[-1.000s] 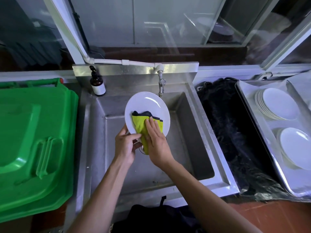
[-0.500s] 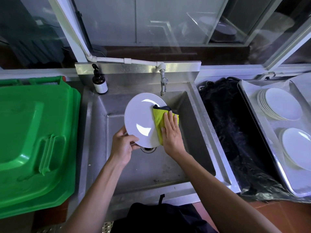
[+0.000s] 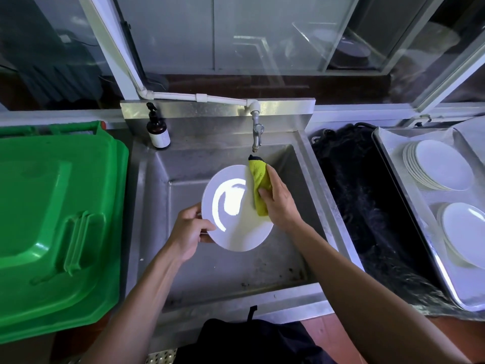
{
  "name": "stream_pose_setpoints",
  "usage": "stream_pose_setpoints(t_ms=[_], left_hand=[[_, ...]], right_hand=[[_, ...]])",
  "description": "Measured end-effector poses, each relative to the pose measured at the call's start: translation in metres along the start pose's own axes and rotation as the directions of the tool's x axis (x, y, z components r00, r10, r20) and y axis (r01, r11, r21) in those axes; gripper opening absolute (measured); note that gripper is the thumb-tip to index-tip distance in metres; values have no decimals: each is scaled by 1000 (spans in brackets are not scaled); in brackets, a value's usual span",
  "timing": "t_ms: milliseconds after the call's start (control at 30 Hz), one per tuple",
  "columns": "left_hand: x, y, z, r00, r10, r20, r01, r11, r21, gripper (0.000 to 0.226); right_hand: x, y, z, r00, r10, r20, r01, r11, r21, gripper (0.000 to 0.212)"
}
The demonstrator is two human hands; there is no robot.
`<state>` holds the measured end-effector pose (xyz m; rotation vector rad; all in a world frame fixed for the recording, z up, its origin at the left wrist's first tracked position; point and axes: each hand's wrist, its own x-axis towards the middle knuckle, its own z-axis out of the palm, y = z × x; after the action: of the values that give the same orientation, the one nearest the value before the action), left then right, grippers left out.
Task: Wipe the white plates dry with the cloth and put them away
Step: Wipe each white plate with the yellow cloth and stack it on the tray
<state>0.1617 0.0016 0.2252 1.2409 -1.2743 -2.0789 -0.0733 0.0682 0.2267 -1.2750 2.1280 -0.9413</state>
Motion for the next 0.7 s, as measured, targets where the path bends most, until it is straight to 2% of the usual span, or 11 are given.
stream_pose_setpoints(t_ms=[100, 233, 433, 700], left_hand=[[2, 8, -5, 1000, 5, 21, -7, 998, 58, 37], [8, 25, -14, 998, 30, 47, -37, 989, 145, 44], [16, 50, -18, 992, 100, 75, -117, 956, 268, 46], [27, 58, -12, 984, 140, 113, -175, 889, 422, 55]], right_hand=[[4, -4, -4, 1000, 8, 10, -9, 999, 50, 65], [6, -9, -7, 1000, 10, -18, -8, 996, 91, 70], [8, -12, -11, 998, -36, -57, 42, 994, 101, 61], [14, -23, -11, 975, -210, -70, 206, 977, -58, 66]])
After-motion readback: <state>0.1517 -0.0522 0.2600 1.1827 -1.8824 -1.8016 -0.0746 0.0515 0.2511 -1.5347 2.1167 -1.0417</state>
